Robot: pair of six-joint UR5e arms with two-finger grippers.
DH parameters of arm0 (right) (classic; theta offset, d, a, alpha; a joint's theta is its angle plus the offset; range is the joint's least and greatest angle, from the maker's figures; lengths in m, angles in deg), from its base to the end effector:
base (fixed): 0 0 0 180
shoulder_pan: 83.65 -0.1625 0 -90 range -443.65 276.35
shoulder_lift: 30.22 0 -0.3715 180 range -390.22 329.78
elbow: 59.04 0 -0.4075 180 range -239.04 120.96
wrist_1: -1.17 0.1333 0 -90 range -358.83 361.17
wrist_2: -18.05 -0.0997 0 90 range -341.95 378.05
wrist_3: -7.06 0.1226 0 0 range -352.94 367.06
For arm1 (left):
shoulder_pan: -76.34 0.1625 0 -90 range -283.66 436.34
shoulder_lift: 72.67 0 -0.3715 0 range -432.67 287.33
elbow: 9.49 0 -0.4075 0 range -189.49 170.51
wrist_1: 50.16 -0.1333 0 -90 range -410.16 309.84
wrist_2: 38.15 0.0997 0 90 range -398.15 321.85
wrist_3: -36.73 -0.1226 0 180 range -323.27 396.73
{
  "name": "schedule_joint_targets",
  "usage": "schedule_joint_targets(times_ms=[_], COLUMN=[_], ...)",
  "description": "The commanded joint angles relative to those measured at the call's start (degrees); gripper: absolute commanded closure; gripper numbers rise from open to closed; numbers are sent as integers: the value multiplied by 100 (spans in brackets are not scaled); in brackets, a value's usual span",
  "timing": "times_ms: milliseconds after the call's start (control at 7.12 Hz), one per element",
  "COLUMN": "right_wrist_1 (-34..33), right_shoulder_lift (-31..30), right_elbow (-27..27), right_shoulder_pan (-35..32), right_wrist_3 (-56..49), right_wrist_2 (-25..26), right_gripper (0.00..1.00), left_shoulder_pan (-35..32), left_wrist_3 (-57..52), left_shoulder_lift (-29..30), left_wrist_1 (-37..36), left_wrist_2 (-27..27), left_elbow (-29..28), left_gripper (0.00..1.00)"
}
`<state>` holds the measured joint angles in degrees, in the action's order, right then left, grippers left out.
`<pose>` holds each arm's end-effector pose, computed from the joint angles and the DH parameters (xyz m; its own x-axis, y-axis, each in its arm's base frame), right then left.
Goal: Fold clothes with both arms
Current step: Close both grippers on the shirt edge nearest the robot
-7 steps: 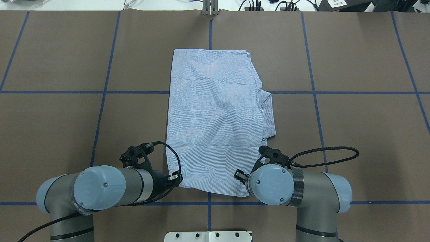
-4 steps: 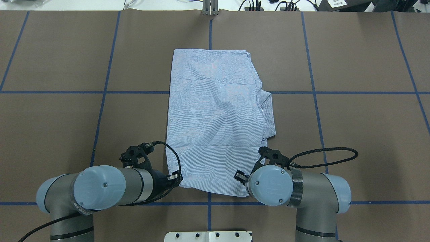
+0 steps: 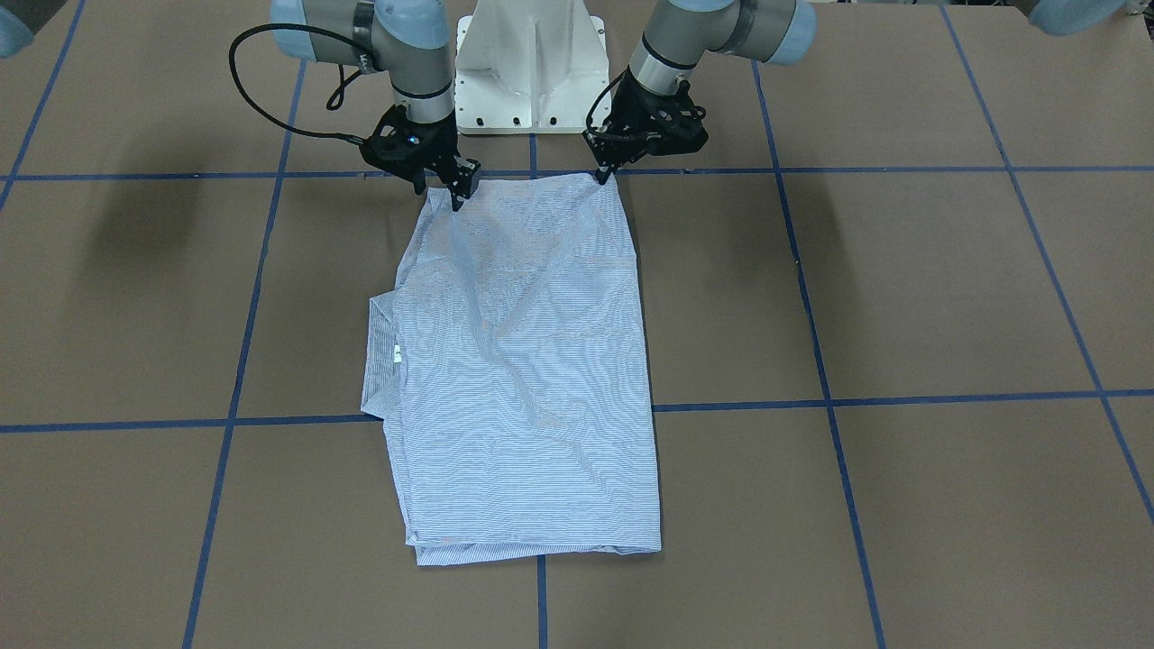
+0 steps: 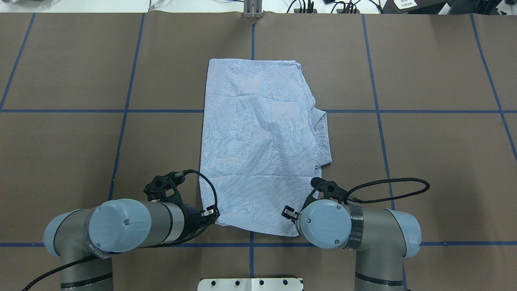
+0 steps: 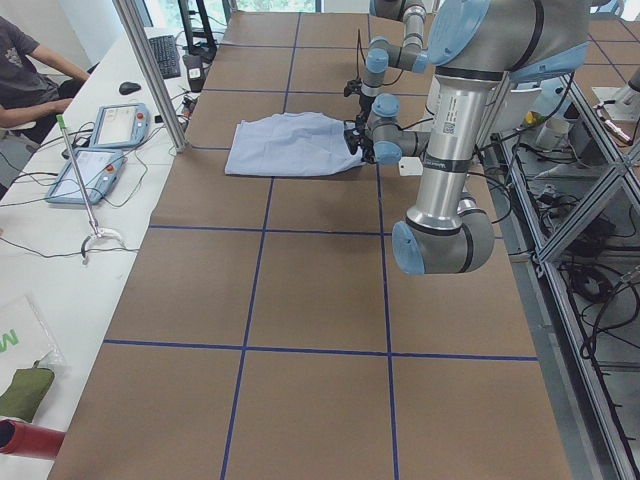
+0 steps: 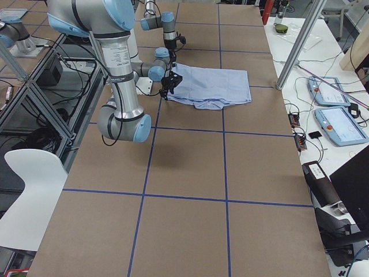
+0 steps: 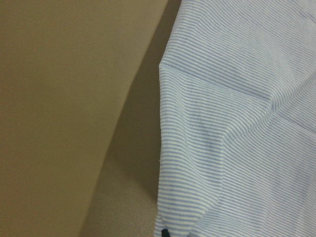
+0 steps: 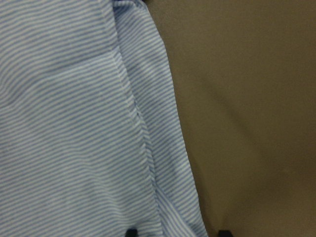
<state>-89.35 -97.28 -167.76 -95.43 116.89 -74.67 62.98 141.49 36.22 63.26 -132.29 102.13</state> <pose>-0.5661 -0.2483 0.2604 0.6347 0.4785 0.6068 -0.4132 0.8737 -0.2568 0.5392 -0.2560 0.2135 0.3708 -0.3492 -0.8605 0.2708 0.9270 -0.2595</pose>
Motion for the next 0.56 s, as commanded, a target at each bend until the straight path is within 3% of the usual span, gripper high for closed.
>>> schedule_joint_targets(times_ms=[0,421], right_wrist_1=[0,0], right_shoulder_lift=[0,0], right_elbow=[8,-10], right_shoulder_pan=[1,1], right_wrist_3=[3,29], right_wrist_2=[0,17], right_gripper=[70,96], left_shoulder_pan=[-9,-35], left_wrist_3=[0,-9], left_shoulder_lift=[0,0], left_wrist_1=[5,-4], left_wrist_2=[1,10], left_elbow=[0,-9], left_gripper=[100,100])
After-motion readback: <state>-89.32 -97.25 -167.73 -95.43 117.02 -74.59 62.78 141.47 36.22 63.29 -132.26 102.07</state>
